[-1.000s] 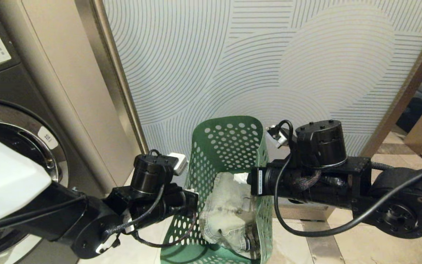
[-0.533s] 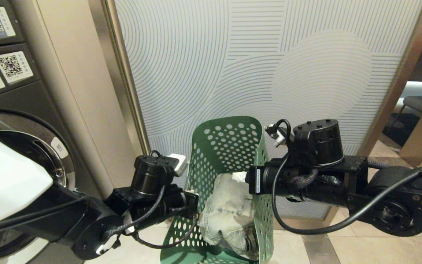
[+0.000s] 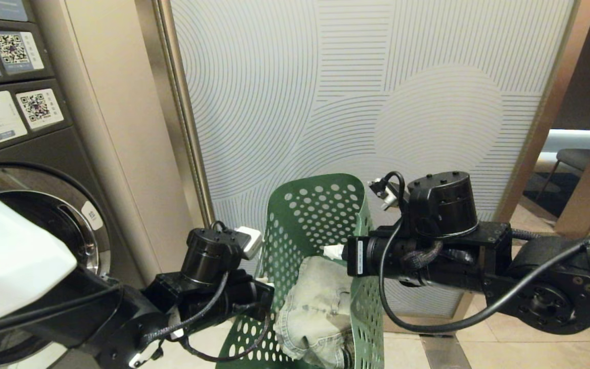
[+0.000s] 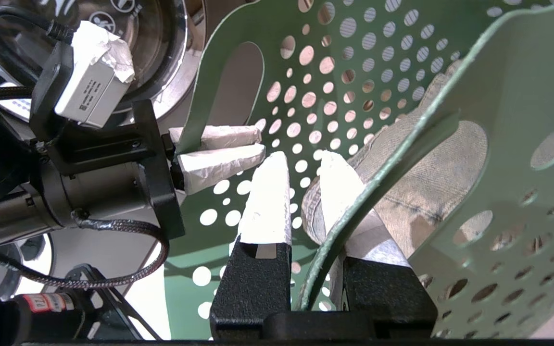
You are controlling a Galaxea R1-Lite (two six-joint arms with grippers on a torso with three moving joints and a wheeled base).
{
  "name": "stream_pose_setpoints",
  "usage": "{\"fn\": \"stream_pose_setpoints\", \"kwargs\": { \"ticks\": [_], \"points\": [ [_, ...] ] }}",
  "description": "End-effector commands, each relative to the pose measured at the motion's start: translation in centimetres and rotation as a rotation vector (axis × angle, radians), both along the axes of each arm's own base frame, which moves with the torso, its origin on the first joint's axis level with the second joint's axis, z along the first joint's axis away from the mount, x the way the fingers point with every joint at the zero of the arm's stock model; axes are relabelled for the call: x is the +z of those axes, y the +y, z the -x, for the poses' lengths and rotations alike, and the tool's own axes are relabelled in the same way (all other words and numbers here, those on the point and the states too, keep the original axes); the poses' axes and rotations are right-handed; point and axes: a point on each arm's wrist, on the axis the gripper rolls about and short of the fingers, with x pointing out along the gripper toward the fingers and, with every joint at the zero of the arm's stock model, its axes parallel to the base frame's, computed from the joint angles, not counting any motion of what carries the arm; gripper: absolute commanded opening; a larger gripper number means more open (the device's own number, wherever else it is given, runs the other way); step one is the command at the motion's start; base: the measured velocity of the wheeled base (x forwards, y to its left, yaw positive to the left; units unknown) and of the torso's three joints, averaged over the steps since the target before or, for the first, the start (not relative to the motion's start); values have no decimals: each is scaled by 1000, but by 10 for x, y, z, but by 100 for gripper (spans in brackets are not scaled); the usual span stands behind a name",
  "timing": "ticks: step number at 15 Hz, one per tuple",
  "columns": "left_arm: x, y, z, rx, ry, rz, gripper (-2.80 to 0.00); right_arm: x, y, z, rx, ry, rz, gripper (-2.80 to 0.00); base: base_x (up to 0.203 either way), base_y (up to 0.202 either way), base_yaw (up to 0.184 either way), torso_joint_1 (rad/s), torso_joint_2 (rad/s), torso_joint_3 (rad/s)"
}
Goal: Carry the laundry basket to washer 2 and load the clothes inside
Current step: Pick up the clothes basket and put it beside the washing machine
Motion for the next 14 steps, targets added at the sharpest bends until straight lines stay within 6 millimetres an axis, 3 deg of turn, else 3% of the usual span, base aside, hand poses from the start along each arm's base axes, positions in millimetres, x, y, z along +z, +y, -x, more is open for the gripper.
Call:
{"fn": "stream_pose_setpoints", "kwargs": {
  "ticks": [1, 8, 14],
  "points": [
    [-5, 0, -1, 0, 11, -9, -280, -11, 4, -4, -2, 24, 17, -280, 0, 0, 0, 0, 0, 0],
    [-14, -4, -4, -6, 27, -26, -280, -27, 6, -8, 6, -24, 32, -280, 0, 0, 0, 0, 0, 0],
    [-14, -5, -7, -4, 22, -22, -280, -30, 7, -8, 14, -48, 44, -280, 0, 0, 0, 0, 0, 0]
  ]
}}
